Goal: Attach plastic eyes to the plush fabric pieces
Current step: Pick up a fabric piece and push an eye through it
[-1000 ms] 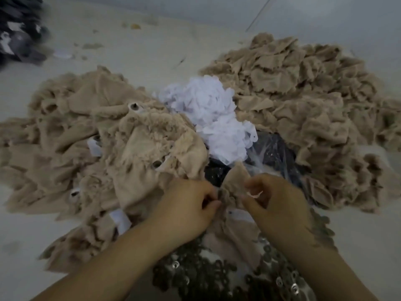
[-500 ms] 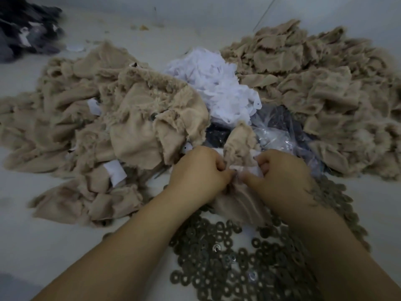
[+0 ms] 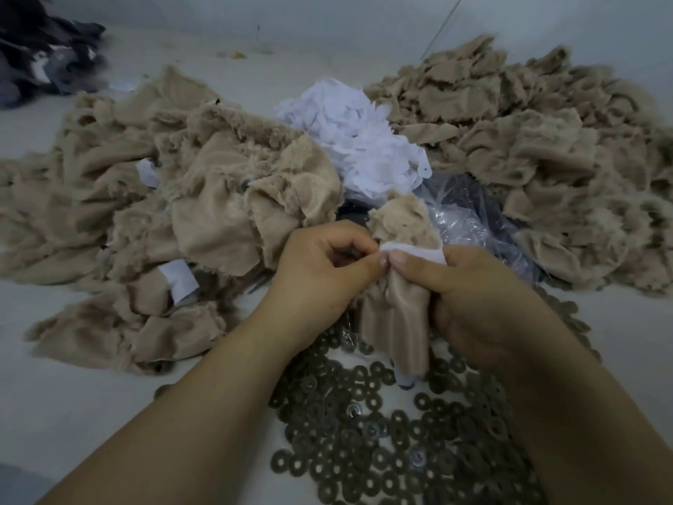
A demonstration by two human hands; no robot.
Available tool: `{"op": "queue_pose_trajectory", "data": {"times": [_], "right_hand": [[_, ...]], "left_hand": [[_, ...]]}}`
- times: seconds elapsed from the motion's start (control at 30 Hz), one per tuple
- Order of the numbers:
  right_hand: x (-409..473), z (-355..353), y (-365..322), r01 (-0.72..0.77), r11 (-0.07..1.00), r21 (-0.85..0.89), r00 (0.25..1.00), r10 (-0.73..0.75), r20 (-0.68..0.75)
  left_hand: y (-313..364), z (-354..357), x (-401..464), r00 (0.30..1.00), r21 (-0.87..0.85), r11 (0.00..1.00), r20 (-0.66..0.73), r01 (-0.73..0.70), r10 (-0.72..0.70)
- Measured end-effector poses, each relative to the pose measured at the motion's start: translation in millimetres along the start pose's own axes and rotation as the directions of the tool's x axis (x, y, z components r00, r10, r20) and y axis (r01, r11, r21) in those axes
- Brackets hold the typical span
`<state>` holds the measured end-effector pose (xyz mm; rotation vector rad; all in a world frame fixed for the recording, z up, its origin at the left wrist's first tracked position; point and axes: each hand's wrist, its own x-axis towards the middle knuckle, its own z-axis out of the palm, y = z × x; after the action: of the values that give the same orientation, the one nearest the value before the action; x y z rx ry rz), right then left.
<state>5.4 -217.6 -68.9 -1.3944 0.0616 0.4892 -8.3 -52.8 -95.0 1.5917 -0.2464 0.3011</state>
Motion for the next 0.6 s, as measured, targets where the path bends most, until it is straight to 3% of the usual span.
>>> {"op": "queue_pose_trajectory", "data": {"times": [0.23, 0.47, 0.53, 0.6], "right_hand": [[1.2, 3.8, 13.0, 0.035, 0.991, 0.128, 0.999, -0.039, 0.033], [3.9, 4.4, 18.6, 0.098, 0.995, 0.034, 0.995, -0.098, -0.014], [4.5, 4.9, 20.1, 0.127, 0.992, 0.012, 0.991, -0.127, -0.032], [5.4, 4.4, 21.7, 0.159, 0.987, -0.019, 0.986, -0.16, -0.044]], "left_hand": [[2.7, -2.2, -3.3, 0.999, -0.076, 0.996, 0.011, 0.037, -0.036], [2.2, -1.6, -4.9, 0.998, -0.026, 0.999, -0.05, 0.024, -0.025], [4.5, -1.5, -5.4, 0.996, 0.023, 0.999, -0.075, -0.039, 0.04], [6.4, -1.4, -5.9, 0.977, 0.173, 0.966, -0.057, -0.191, 0.204]]}}
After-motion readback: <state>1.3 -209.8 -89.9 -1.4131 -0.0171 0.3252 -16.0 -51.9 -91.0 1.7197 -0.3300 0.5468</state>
